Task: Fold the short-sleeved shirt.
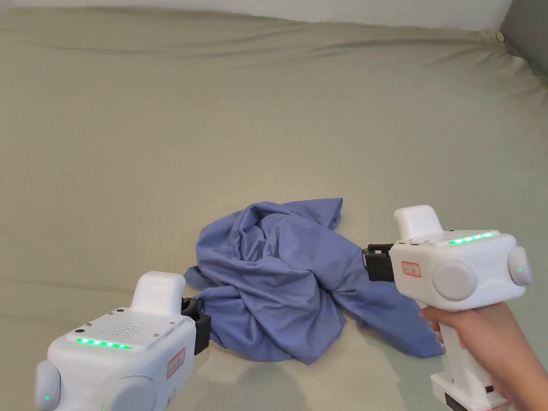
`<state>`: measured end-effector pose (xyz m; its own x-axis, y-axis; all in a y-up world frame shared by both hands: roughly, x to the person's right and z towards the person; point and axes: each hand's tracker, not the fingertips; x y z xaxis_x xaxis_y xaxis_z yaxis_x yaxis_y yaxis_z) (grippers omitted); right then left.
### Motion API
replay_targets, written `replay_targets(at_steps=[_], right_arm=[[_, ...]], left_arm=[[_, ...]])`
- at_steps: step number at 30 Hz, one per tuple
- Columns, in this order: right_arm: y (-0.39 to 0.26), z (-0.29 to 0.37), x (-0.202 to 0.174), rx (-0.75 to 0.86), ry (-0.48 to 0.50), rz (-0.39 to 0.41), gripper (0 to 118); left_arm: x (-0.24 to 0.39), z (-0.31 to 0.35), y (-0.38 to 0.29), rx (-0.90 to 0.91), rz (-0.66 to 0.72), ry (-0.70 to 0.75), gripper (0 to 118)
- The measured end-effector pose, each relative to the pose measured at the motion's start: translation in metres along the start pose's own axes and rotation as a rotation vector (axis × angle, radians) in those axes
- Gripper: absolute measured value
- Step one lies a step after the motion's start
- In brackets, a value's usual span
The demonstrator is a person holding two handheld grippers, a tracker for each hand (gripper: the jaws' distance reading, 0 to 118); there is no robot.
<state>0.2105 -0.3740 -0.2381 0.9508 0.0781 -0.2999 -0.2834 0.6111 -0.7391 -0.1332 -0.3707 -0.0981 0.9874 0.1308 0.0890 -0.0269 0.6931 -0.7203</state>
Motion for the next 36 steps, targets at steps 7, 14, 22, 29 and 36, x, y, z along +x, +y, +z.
replay_targets(at_steps=[7, 14, 22, 29, 36], right_arm=[[0.0, -0.08, -0.007, -0.129, 0.023, 0.014, 108], [-0.002, -0.092, -0.031, -0.117, 0.106, 0.044, 52], [0.012, -0.061, -0.029, 0.026, 0.034, 0.059, 1], [0.037, 0.054, -0.007, 0.278, 0.031, -0.048, 1], [0.062, 0.166, 0.018, 0.525, -0.01, -0.123, 1]], left_arm=[[-0.007, -0.004, -0.014, -0.031, 0.01, 0.027, 6], [-0.005, -0.016, -0.018, -0.063, -0.017, 0.048, 6], [-0.009, -0.004, -0.008, -0.013, -0.002, 0.035, 6], [-0.023, 0.043, 0.033, 0.137, 0.057, 0.017, 6], [-0.049, 0.116, 0.09, 0.383, 0.059, 0.093, 6]])
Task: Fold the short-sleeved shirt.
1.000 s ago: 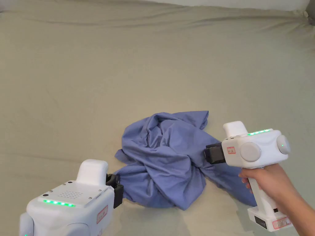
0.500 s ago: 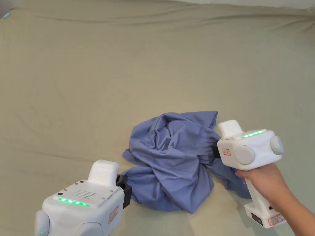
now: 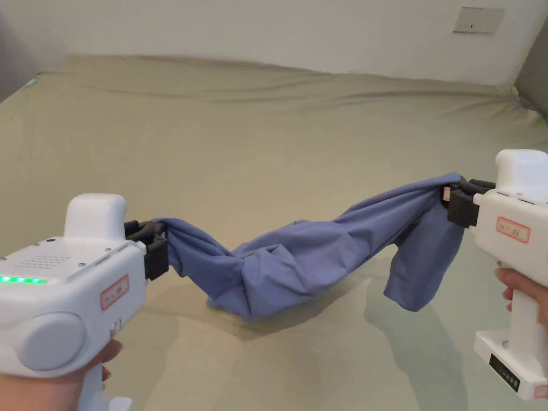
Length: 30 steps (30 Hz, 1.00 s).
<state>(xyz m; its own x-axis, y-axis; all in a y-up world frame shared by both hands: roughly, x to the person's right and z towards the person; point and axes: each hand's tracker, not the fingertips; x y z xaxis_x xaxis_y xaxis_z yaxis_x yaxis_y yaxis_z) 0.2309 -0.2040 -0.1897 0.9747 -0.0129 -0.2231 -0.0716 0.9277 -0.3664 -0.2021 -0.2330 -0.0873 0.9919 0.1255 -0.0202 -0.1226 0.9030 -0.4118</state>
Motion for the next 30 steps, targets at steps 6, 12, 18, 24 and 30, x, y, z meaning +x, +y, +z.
replay_targets(at_steps=[6, 12, 18, 24, 30], right_arm=[[0.056, 0.06, 0.016, 0.191, -0.066, -0.081, 1], [0.091, 0.098, 0.038, 0.36, -0.143, -0.084, 1], [0.12, 0.121, 0.045, 0.464, -0.172, -0.09, 1], [0.151, 0.13, 0.044, 0.523, -0.206, -0.083, 1], [0.181, 0.124, 0.039, 0.566, -0.257, -0.041, 1]], left_arm=[[-0.027, 0.039, 0.067, 0.18, 0.04, 0.059, 6], [-0.042, 0.064, 0.116, 0.284, 0.081, 0.05, 6], [-0.037, 0.076, 0.158, 0.365, 0.084, 0.014, 6], [-0.028, 0.082, 0.197, 0.421, 0.077, -0.013, 6], [-0.027, 0.075, 0.234, 0.438, 0.086, -0.036, 6]])
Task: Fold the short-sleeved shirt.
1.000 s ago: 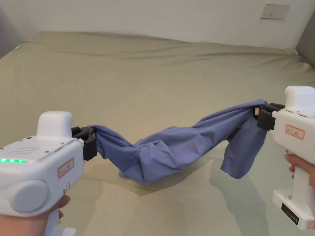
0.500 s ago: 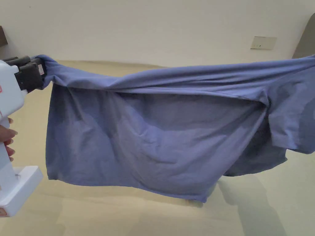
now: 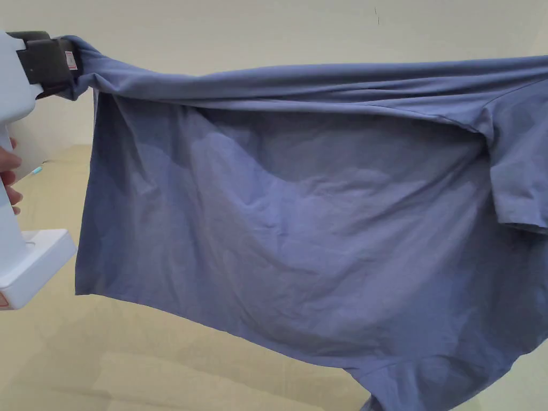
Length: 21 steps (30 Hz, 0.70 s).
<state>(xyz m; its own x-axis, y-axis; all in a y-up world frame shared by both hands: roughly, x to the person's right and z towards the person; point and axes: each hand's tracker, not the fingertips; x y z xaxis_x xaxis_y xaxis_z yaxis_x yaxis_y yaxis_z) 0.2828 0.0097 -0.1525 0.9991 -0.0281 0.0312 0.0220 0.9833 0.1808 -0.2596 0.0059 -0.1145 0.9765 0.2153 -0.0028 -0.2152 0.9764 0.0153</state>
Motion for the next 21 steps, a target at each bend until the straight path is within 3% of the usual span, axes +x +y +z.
replay_targets(at_steps=[3, 5, 8, 21], right_arm=[[0.006, -0.015, -0.007, 0.013, -0.021, 0.037, 1], [0.008, -0.027, -0.011, 0.001, -0.018, -0.004, 1], [0.011, -0.051, -0.018, -0.008, -0.012, 0.003, 1], [0.003, -0.146, -0.068, 0.002, -0.025, 0.179, 1]], left_arm=[[-0.005, -0.017, 0.012, 0.002, -0.004, 0.008, 6], [-0.006, -0.029, 0.015, -0.014, 0.023, 0.001, 6], [-0.011, -0.05, 0.017, -0.022, 0.025, 0.018, 6], [-0.047, -0.163, 0.015, -0.081, 0.047, 0.101, 6]])
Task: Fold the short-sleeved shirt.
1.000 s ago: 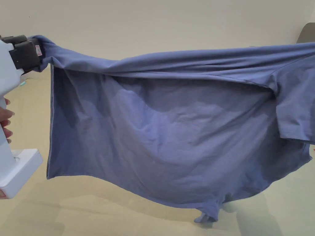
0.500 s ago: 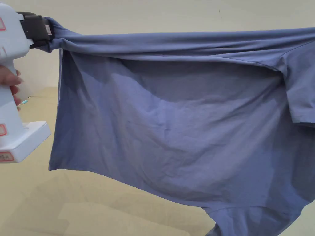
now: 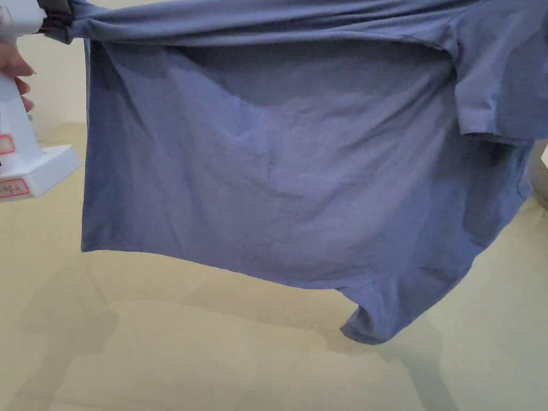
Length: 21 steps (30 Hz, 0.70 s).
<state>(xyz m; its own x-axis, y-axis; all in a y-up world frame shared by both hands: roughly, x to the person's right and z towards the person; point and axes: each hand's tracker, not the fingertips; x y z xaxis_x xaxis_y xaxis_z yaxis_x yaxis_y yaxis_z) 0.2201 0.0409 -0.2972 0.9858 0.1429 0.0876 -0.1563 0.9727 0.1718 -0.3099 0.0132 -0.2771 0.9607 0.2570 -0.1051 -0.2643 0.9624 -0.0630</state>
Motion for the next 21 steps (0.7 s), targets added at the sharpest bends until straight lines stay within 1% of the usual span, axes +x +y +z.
replay_targets(at_steps=[7, 12, 17, 19, 21], right_arm=[[-0.03, -0.052, -0.019, -0.023, -0.012, 0.046, 1], [-0.058, -0.072, -0.031, -0.057, -0.007, 0.037, 1], [-0.11, -0.065, -0.042, -0.154, 0.026, 0.042, 1], [-0.139, -0.054, -0.043, -0.213, 0.047, 0.026, 1], [-0.17, -0.045, -0.046, -0.284, 0.06, 0.046, 1]], left_arm=[[-0.008, -0.061, -0.009, -0.02, -0.034, 0.038, 6], [-0.018, -0.096, -0.029, -0.046, -0.043, 0.058, 6], [-0.038, -0.114, -0.079, -0.131, -0.029, 0.073, 6], [-0.048, -0.112, -0.108, -0.182, -0.012, 0.078, 6], [-0.06, -0.106, -0.138, -0.23, -0.002, 0.081, 6]])
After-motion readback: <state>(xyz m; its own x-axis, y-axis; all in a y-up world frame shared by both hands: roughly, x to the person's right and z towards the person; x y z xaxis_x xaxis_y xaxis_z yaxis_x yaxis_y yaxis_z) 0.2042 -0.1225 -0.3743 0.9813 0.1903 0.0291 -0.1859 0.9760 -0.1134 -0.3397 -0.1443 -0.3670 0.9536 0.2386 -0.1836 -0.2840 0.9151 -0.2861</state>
